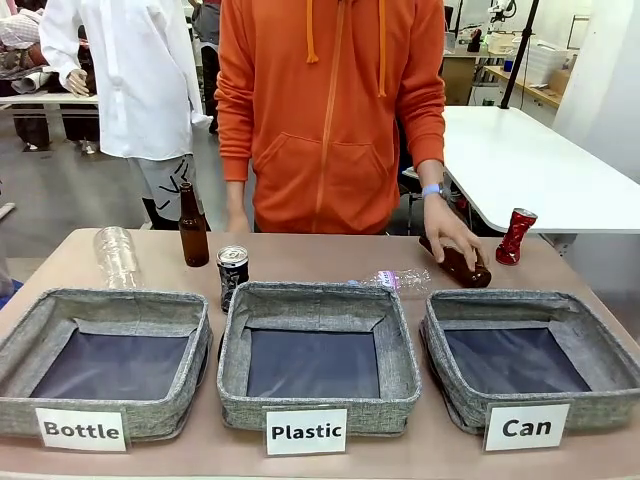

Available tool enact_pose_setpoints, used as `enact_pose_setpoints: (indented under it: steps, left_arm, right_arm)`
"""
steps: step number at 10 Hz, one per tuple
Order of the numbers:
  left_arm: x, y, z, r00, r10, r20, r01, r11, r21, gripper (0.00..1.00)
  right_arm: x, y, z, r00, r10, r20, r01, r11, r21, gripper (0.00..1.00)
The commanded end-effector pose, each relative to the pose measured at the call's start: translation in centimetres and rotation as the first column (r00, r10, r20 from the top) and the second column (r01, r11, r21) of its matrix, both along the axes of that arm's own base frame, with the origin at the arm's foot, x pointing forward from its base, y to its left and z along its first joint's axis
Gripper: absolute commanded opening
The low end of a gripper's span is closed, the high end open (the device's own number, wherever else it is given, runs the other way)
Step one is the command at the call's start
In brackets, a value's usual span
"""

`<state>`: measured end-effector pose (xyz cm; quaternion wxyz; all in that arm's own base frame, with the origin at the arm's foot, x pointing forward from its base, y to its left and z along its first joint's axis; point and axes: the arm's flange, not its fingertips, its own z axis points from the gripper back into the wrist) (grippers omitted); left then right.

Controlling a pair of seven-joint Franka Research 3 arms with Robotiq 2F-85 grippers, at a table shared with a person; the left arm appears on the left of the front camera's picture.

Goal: Sort the can waste into the basket.
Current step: Pick up the can waste from the table and place it in the right Fabric basket.

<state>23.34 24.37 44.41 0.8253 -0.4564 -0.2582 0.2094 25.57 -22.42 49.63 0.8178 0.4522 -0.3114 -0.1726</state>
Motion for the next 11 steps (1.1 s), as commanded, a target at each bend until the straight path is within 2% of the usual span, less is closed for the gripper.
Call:
enact_pose_setpoints:
  steps: [1, 2, 4, 5, 6, 7, 8, 10, 11]
  left_arm:
    - [4.4, -5.4, 2.3, 0.959, -0.282, 0.011, 0.272, 0.937, 0.219, 1.0]
    - [8.0, -9.3, 2.9, 0.918, -0.397, 0.006, 0.374, 0.871, 0.319, 1.0]
    - [13.9, -16.0, 2.5, 0.85, -0.524, 0.041, 0.45, 0.766, 0.458, 1.0]
    - [16.6, -18.5, 2.0, 0.841, -0.541, 0.032, 0.445, 0.722, 0.53, 1.0]
    - [19.1, -19.9, 1.4, 0.839, -0.544, 0.028, 0.454, 0.726, 0.517, 1.0]
    - [20.3, -20.2, 1.2, 0.866, -0.499, 0.028, 0.429, 0.77, 0.472, 1.0]
    - [16.3, -21.9, 2.8, 0.828, -0.56, -0.013, 0.484, 0.702, 0.522, 1.0]
    - [16.3, -21.9, 2.8, 0.828, -0.56, -0.013, 0.484, 0.702, 0.522, 1.0]
    - [18.6, -22.3, 1.7, 0.838, -0.545, -0.016, 0.472, 0.71, 0.522, 1.0]
  right_arm:
    - [0.2, -0.3, 0.0, 0.999, 0.01, 0.034, -0.009, 1.0, -0.004, 1.0]
    - [0.2, -0.3, 0.0, 0.999, 0.01, 0.034, -0.009, 1.0, -0.004, 1.0]
    - [0.2, -0.3, 0.0, 0.999, 0.01, 0.034, -0.009, 1.0, -0.004, 1.0]
    - [0.2, -0.3, 0.0, 0.999, 0.01, 0.034, -0.009, 1.0, -0.004, 1.0]
    - [0.2, -0.3, 0.0, 0.999, 0.01, 0.034, -0.009, 1.0, -0.004, 1.0]
    - [0.2, -0.3, 0.0, 0.999, 0.01, 0.034, -0.009, 1.0, -0.004, 1.0]
    - [0.2, -0.3, 0.0, 0.999, 0.01, 0.034, -0.009, 1.0, -0.004, 1.0]
    - [0.2, -0.3, 0.0, 0.999, 0.01, 0.034, -0.009, 1.0, -0.004, 1.0]
    - [0.2, -0.3, 0.0, 0.999, 0.01, 0.034, -0.009, 1.0, -0.004, 1.0]
